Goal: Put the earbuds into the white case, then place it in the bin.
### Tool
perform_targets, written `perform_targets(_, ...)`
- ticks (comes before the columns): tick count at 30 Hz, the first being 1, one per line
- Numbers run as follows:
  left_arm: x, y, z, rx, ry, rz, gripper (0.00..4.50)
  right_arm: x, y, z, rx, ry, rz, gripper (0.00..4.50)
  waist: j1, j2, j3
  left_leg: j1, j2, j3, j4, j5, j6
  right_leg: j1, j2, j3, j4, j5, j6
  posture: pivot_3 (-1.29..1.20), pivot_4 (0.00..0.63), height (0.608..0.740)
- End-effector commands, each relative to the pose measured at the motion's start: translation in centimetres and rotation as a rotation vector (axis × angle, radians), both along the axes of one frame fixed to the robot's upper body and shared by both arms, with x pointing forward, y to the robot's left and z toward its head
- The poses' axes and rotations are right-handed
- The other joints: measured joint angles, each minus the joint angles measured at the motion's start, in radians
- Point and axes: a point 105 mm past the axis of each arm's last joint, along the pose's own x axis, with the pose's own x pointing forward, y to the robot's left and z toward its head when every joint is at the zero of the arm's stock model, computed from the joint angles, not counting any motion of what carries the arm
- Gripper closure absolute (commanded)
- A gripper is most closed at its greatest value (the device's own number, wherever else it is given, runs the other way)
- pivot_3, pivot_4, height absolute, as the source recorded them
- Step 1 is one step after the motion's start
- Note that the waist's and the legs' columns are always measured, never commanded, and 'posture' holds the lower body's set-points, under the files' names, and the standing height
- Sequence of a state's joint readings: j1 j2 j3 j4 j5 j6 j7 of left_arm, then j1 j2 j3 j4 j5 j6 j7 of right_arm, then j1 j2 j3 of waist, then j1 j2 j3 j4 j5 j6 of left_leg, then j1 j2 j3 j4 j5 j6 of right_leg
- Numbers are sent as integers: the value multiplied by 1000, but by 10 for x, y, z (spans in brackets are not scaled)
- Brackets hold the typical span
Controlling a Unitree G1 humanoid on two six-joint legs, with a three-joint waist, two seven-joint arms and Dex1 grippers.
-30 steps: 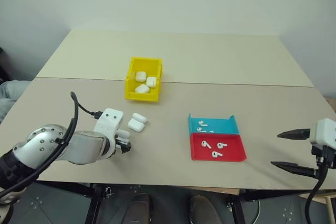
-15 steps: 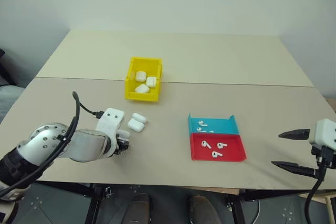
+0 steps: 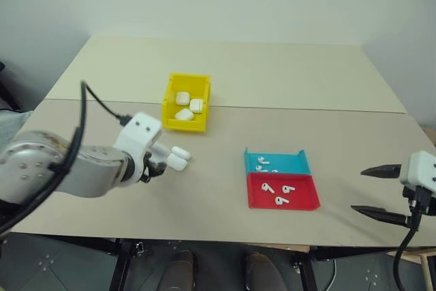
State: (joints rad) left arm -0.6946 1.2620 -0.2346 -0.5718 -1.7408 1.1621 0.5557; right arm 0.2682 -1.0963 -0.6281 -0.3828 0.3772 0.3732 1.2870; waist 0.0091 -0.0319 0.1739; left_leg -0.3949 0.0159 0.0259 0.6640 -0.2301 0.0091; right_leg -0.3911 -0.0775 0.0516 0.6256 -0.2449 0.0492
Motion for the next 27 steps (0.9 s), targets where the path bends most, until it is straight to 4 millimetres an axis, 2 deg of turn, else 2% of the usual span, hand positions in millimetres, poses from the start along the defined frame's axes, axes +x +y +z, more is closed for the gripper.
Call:
perform_targets(1, 5, -16, 33, -33, -284, -182, 1732, 8, 9, 16, -23, -76, 40, 0, -1, 1, 0, 1, 0, 1, -1, 0, 0, 0, 0, 0, -1, 0, 0, 0, 150, 740)
perform_targets(3, 10, -28, 40, -170, -430, -275, 1732, 12, 17, 24, -31, -107, 70, 0, 0, 2, -1, 2, 0, 1, -4, 1, -2, 0, 0, 0, -1, 0, -1, 0, 150, 740)
perform_targets(7, 17, -46, 38, -409, -650, -424, 1732, 18, 34, 40, -97, -178, 163, 0, 5, 3, -1, 1, 1, 0, -5, 1, -2, -1, 0, -1, 0, 0, -2, 0, 150, 740)
perform_targets(10, 11, -59, 21, -489, -761, -594, 1732, 19, 46, 43, -172, -162, 216, 0, 4, 3, -2, -2, 1, 0, -4, 1, -2, -1, 0, -2, -2, 0, -3, 0, 150, 740)
perform_targets(12, 2, -65, 12, -639, -836, -659, 1732, 16, 54, 40, -253, -129, 266, 0, 4, 6, -3, -3, 1, 0, -4, 1, 0, -1, -1, -2, -5, 0, -3, 0, 150, 740)
perform_targets(14, -3, -71, -1, -729, -821, -695, 1732, 16, 61, 36, -323, -92, 277, 0, 4, 7, -4, -6, 1, 1, -3, -1, 2, -2, -2, -2, -7, 1, -2, 0, 150, 740)
perform_targets(16, -13, -77, -10, -781, -803, -805, 1732, 16, 67, 33, -385, -77, 294, 0, 3, 6, -4, -11, 1, 0, -2, -1, 3, -7, -2, -2, -7, 2, 0, 0, 150, 740)
perform_targets(18, -20, -80, -18, -825, -813, -858, 1732, 12, 75, 29, -413, -50, 326, 0, 3, 6, -4, -15, 1, 0, -1, -1, 3, -14, -2, -1, -4, 3, 1, 0, 150, 740)
perform_targets(21, -29, -83, -31, -847, -770, -950, 1732, 9, 83, 25, -431, -23, 364, 0, 3, 6, -4, -15, 1, -1, -1, -1, 3, -14, -1, -2, -1, 3, 1, 0, 150, 740)
perform_targets(24, -43, -79, -29, -906, -760, -1043, 1732, 8, 88, 19, -452, -6, 378, 0, 0, 7, -4, -14, 1, -1, 0, -1, 3, -14, -1, -2, 0, 3, 1, 0, 150, 740)
perform_targets(27, -48, -76, -27, -893, -754, -1086, 1732, 8, 96, 12, -466, 0, 415, 0, -1, 7, -4, -14, 2, -1, 3, -1, 3, -13, 0, -2, 1, 3, 1, 0, 150, 740)
